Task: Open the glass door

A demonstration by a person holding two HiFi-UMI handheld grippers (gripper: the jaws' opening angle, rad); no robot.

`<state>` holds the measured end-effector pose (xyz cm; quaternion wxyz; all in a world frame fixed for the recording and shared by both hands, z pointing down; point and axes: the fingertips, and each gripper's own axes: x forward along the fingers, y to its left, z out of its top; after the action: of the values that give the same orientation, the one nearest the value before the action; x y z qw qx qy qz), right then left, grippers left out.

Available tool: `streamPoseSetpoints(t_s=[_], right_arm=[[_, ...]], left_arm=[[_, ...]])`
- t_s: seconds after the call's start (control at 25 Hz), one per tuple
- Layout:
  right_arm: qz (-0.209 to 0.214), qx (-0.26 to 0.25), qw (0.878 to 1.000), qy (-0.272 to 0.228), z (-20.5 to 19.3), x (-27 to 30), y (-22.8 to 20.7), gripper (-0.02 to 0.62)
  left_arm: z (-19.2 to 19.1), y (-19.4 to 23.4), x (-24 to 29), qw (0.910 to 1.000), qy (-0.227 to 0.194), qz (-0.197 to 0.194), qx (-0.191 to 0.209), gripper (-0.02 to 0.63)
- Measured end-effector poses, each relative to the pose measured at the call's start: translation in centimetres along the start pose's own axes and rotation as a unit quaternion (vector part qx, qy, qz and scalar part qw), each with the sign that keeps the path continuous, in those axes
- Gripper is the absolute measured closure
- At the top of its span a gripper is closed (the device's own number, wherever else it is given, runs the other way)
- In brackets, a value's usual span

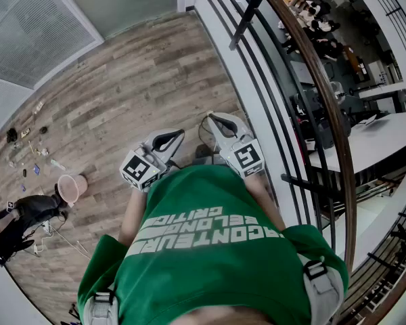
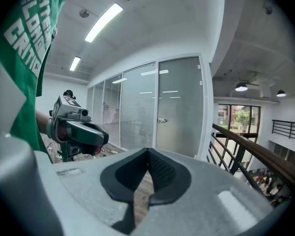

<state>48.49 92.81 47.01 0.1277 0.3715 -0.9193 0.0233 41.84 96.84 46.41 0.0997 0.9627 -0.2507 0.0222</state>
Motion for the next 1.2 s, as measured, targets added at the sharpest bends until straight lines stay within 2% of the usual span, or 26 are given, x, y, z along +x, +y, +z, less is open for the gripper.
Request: streamPoseSetpoints(t_s=[0.52, 1.2], right_arm=[[-0.004, 0.009, 1.000, -0.003, -0.9, -0.8, 0.1, 0.603], [-0.006, 0.017, 1.000, -0.014, -1.8, -1.2, -3.7, 0.603]], left_arm=[[-0.8, -1.1, 0.5, 0.9997, 0.017, 0.000, -0.016, 0.592], [-0.7, 0.6, 2.9, 0.9979, 0.008, 0.049, -0.042, 0.592]])
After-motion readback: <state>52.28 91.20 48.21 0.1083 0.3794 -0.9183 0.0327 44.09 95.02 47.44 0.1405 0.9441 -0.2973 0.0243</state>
